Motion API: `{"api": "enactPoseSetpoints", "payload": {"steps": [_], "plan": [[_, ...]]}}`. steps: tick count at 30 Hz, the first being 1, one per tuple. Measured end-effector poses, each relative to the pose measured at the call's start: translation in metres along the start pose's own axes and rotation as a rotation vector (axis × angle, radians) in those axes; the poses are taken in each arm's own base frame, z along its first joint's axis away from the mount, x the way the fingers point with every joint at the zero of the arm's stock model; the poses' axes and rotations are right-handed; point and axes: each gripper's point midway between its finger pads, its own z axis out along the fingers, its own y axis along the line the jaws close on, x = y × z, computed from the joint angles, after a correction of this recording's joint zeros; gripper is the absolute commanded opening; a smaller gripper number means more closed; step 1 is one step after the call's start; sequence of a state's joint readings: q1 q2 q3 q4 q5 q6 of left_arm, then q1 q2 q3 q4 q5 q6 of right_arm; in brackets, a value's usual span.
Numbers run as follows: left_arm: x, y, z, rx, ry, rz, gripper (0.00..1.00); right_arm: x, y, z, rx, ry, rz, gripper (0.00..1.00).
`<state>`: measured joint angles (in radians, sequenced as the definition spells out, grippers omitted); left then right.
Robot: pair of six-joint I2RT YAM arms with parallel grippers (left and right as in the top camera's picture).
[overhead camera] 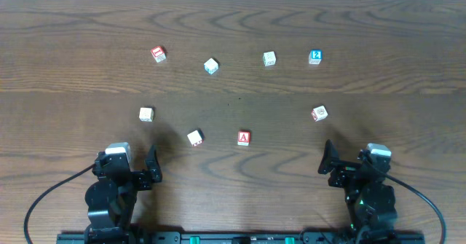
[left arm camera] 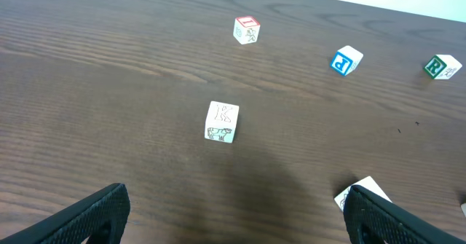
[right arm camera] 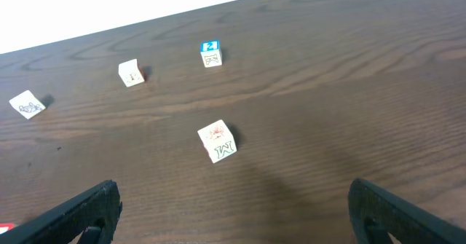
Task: Spell out Ai2
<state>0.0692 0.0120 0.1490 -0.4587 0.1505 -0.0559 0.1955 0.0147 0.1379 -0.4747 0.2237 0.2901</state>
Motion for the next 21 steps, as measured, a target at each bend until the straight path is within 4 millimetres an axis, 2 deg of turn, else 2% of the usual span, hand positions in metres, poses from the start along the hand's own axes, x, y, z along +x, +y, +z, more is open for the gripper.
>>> {"api": "enactPoseSetpoints", "payload": {"steps": [21], "plan": [[-0.0006,0.0034,0.0000,-0.020,-0.003,-0.004,0.95,-0.0001,0.0000,0.0000,0.000,0.000,0.000,0.99]]}}
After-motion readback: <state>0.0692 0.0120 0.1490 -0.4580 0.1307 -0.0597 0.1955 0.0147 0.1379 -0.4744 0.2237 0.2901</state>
